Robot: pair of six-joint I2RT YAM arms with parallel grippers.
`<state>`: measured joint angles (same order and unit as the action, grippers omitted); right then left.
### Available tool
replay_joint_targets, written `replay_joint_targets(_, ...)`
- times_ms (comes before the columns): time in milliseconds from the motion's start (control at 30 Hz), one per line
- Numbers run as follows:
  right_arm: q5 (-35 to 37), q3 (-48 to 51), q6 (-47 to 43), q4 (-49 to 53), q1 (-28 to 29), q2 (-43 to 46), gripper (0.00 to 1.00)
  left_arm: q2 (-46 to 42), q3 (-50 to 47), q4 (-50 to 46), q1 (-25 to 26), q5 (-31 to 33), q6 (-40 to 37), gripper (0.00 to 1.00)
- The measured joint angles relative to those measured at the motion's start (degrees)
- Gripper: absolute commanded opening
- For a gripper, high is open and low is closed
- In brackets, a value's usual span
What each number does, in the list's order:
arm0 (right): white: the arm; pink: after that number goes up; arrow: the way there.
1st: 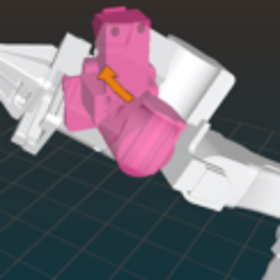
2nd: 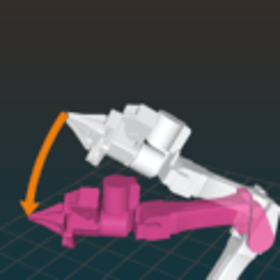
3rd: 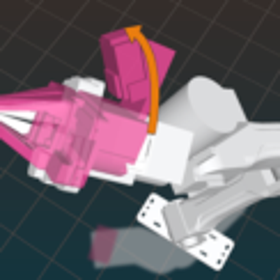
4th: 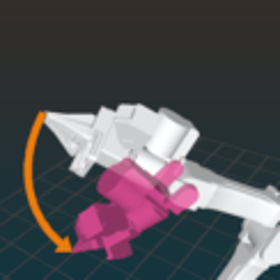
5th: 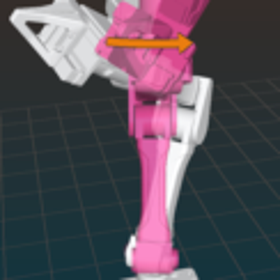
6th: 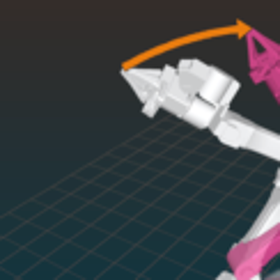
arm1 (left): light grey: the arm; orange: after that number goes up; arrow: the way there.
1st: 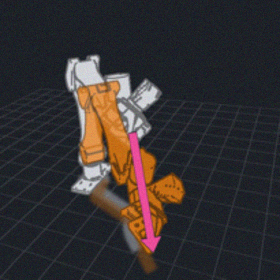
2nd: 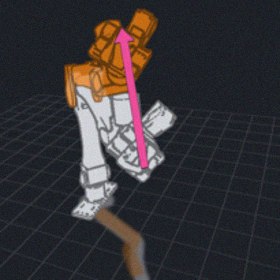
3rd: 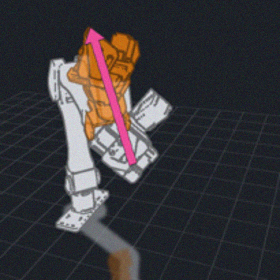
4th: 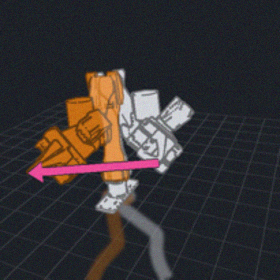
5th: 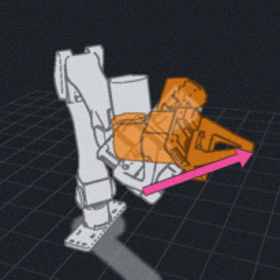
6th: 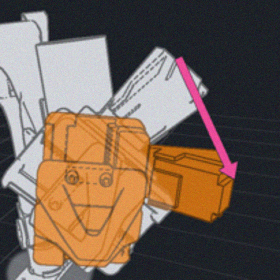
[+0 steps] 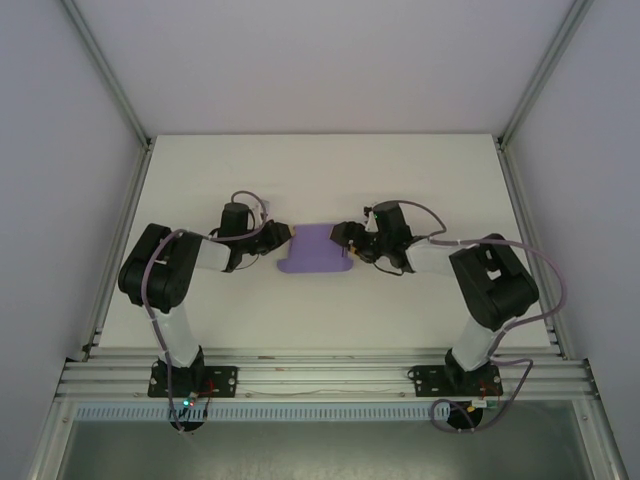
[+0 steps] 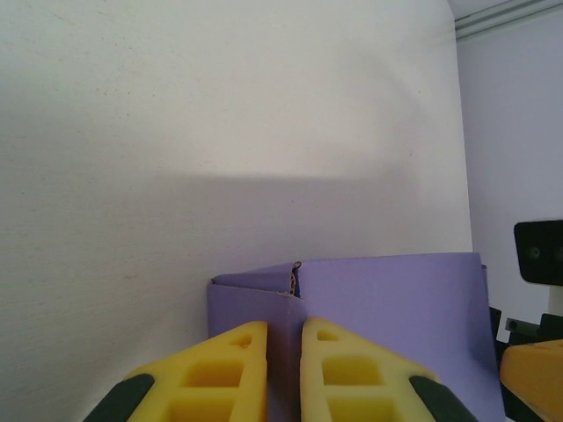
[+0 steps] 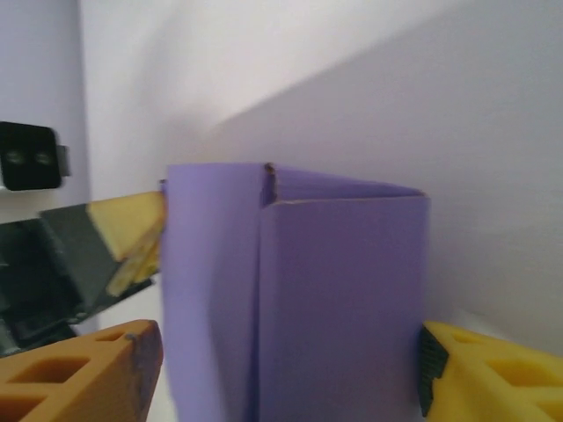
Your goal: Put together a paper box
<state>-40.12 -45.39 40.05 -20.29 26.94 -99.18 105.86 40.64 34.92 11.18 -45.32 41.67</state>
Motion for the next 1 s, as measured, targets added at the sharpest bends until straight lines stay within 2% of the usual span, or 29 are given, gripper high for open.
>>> replay_joint_targets(133, -3.4, -0.1, 3.8, -5.0, 0.0, -1.5, 0.53, 0.4, -0.3, 1.6, -0.5, -0.7, 0.7, 0.18)
replay_joint_targets(200, -4.4, -0.2, 4.9, -6.3, 0.0, -1.4, 0.51, 0.4, -0.3, 1.8, -0.6, -0.7, 0.9, 0.23)
replay_joint_targets(233, -4.7, -0.4, 5.2, -6.7, 0.0, -1.3, 0.51, 0.4, -0.3, 1.9, -0.6, -0.7, 0.8, 0.30)
replay_joint_targets(267, -4.7, -0.4, 5.6, -6.8, 0.0, -1.0, 0.50, 0.3, -0.3, 2.0, -0.6, -0.7, 0.7, 0.41)
replay_joint_targets(333, -4.6, -0.4, 5.9, -6.5, 0.0, -0.2, 0.49, 0.0, -0.3, 1.6, -0.6, -0.5, 0.5, 0.84)
replay_joint_targets(367, -4.6, -0.5, 6.1, -6.1, 0.0, 0.2, 0.49, -0.3, -0.3, 1.3, -0.6, -0.3, 0.4, 0.99)
replay_joint_targets(500, -3.0, -1.2, 7.7, -1.9, -0.2, 3.1, 0.49, -5.9, -0.3, -0.2, -0.2, 0.5, -2.6, 1.00)
replay_joint_targets(600, -1.8, -3.2, 11.0, 3.5, -1.6, 5.0, 0.49, -13.9, 0.1, -3.7, 0.7, 3.8, -10.4, 1.00)
replay_joint_targets(700, -1.9, -6.8, 15.2, 10.6, -4.4, 5.5, 0.49, -22.0, 2.0, -9.2, 4.4, 8.9, -22.8, 1.00)
replay_joint_targets(833, -4.3, -10.3, 22.3, 18.4, -8.2, 5.5, 0.47, -30.8, 3.1, -16.8, 12.2, 12.4, -43.8, 1.00)
replay_joint_targets(1000, -9.0, -13.4, 28.7, 28.7, -9.7, 5.5, 0.47, -33.0, 3.5, -27.6, 17.1, 16.1, -63.8, 1.00)
